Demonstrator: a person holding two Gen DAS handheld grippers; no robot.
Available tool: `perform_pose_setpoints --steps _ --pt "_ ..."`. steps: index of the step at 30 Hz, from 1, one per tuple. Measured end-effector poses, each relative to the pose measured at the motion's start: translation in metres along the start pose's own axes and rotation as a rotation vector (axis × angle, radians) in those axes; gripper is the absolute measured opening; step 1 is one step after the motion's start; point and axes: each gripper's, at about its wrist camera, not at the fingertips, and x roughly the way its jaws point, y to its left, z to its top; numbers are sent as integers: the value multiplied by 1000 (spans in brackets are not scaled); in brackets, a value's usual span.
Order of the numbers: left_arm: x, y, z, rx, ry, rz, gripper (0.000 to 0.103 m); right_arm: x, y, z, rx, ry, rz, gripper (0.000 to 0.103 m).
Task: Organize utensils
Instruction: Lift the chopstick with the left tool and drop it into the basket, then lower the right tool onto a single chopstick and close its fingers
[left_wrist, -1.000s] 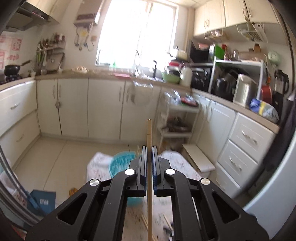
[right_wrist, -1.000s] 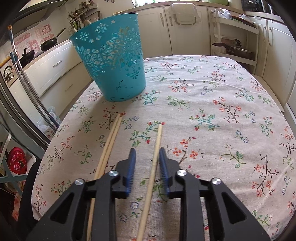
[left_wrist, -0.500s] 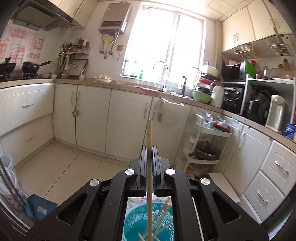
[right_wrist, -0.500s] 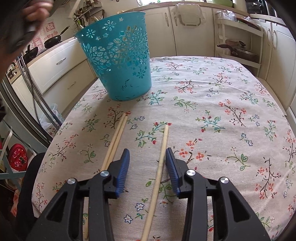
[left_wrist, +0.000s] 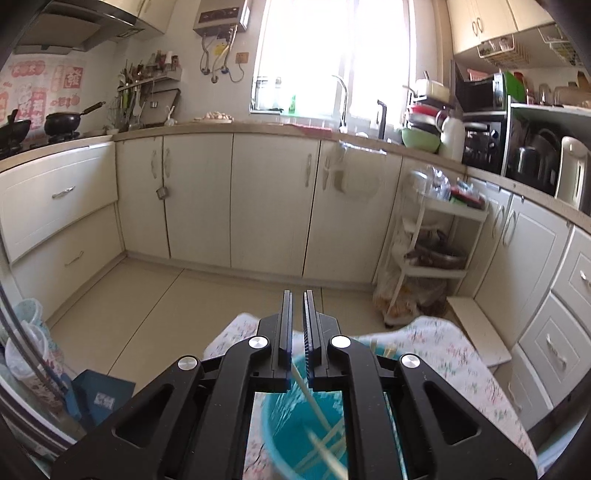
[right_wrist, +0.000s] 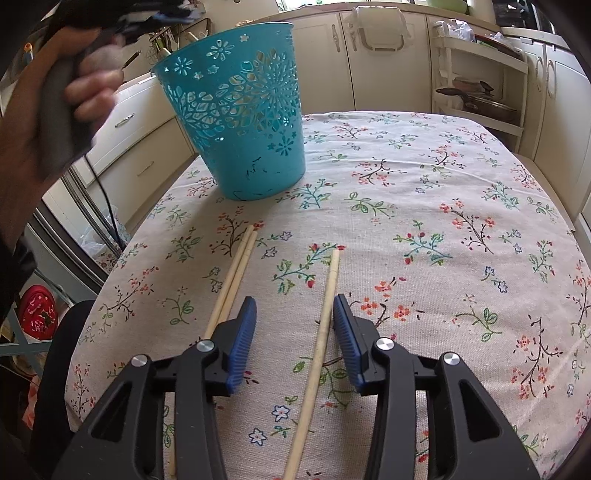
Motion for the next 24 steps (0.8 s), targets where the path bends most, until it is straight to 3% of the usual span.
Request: perform_pose_setpoints --steps 2,4,7,9,11,16,19,24 --pt "-19 7 -11 8 -9 10 13 -1 -2 0 10 0 9 43" --pt "-41 16 -21 5 -28 26 32 -1 -4 0 26 0 20 43" --pt "-80 31 -50 -11 -67 73 48 -1 -8 2 56 2 33 42" --pt "-94 37 -71 -15 -54 87 51 -1 -9 3 66 4 20 37" --pt "-96 41 -100 -20 12 80 53 0 -8 4 60 6 -9 28" --pt "-62 33 -163 17 242 50 53 3 -4 6 6 15 -113 7" --pt "-49 28 -181 38 305 44 54 2 5 4 -73 32 -165 7" --pt "-44 27 -190 40 334 36 63 -1 4 2 -97 49 -187 7"
